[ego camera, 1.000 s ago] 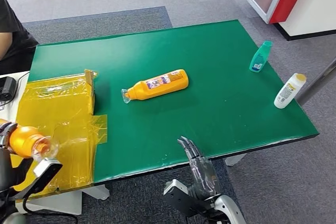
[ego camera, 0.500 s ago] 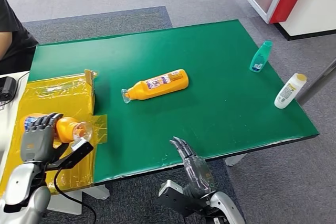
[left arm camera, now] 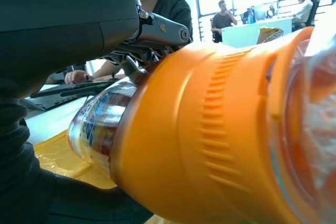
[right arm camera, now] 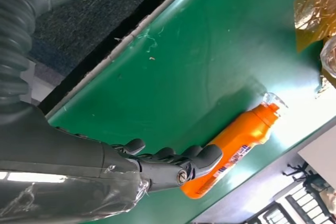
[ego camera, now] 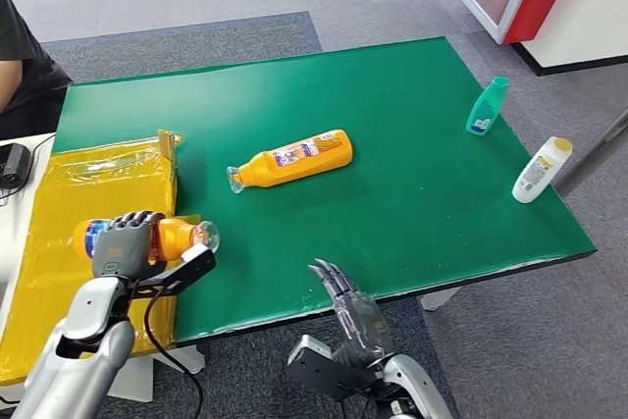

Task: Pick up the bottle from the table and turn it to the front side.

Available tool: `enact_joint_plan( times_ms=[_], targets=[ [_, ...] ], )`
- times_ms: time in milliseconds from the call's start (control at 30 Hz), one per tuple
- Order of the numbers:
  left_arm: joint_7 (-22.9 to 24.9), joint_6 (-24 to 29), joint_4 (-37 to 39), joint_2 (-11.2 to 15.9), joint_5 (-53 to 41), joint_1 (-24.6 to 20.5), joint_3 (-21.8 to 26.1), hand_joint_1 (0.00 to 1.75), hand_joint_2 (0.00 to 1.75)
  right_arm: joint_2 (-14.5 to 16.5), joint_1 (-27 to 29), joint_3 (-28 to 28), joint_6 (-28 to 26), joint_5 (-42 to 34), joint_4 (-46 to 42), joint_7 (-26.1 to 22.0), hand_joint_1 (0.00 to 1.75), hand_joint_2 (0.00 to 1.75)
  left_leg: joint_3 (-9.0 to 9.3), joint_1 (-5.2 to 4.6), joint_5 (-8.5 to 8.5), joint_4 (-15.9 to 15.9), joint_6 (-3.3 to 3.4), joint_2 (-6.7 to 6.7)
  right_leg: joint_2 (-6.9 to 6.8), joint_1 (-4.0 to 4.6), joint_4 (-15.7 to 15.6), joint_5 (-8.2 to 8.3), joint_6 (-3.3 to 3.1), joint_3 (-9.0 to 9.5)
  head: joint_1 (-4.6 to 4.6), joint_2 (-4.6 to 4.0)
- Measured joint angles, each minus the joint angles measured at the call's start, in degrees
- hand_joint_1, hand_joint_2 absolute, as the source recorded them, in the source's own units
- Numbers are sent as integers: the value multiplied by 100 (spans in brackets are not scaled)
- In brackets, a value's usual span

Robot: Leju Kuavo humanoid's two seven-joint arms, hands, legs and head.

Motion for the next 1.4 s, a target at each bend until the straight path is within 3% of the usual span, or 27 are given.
enact_joint_plan(
  times_ms=[67, 133, 400, 533, 700, 833, 933, 1000, 1133, 1267, 1400],
  targets=[
    [45, -39, 10, -1, 31, -20, -27, 44, 175, 5, -1, 0, -1, 10, 36, 2, 0, 175, 0, 0, 0, 0, 0, 0, 0, 0, 0, 0, 0, 1, 0, 0],
    [104, -84, 14, -1, 81, -30, -35, 3, 175, 12, 0, 0, -4, 20, 73, 1, 0, 175, 1, 0, 0, 0, 0, 0, 0, 0, 0, 0, 0, 1, 0, 0],
    [124, 9, -25, -15, 835, 140, 82, 0, 175, 37, 21, -1, -80, 22, 141, 10, 0, 175, 0, 0, 1, 0, 0, 1, 0, 0, 0, 0, 0, -1, 0, 0],
    [29, 178, -157, -38, 1206, 255, 262, 0, 0, 37, 52, -2, -113, 22, 140, 41, 0, 175, -1, 0, 0, 0, 0, 1, 0, 0, 0, -1, 0, -2, 1, 0],
    [-352, 691, -711, -103, 2181, 711, 676, 0, 0, 31, 237, -24, -246, 22, 70, 126, 0, 175, -2, 0, -6, 0, -2, 2, 1, 0, 0, -6, -5, -4, 0, 0],
    [-1633, 980, -1477, -202, 3705, 1338, 1135, 0, 0, -19, 457, -53, -477, -30, -92, 123, 0, 175, -1, 0, -18, 0, -4, 3, 2, 1, 0, -15, -9, -5, 0, 0],
    [-2916, 250, -2008, -272, 5454, 1868, 1363, 0, 0, -73, 555, -72, -683, -256, -255, -140, 0, 175, -1, 0, -23, 0, 0, 4, 2, 0, 0, -22, -4, -4, 0, 0],
    [-3507, -326, -2221, -351, 6269, 2187, 1470, 0, 0, -100, 601, -79, -796, -495, -369, -407, 0, 175, -1, 0, -25, 0, 1, 5, 1, 0, 0, -25, -2, -3, 1, 0],
    [-4131, -1164, -2386, -624, 7265, 2696, 1626, 0, 175, -119, 758, -170, -918, -1281, -667, -1042, 0, 175, -1, -1, -30, 0, 2, 4, 1, -2, -1, -27, -2, -2, 0, 0],
    [-4304, -1660, -2405, -933, 7911, 2980, 1716, 0, 175, -119, 896, -336, -809, -2024, -878, -1516, 0, 175, 0, -1, -30, 0, 3, 3, 0, -2, -2, -26, -1, 1, 1, 0],
    [-4316, -1741, -2405, -1111, 8001, 3064, 1743, 0, 175, -119, 946, -436, -766, -2174, -944, -1610, 0, 175, 2, -1, -29, 0, 2, 2, 0, -2, -1, -25, -1, 2, 1, 0]
  ],
)
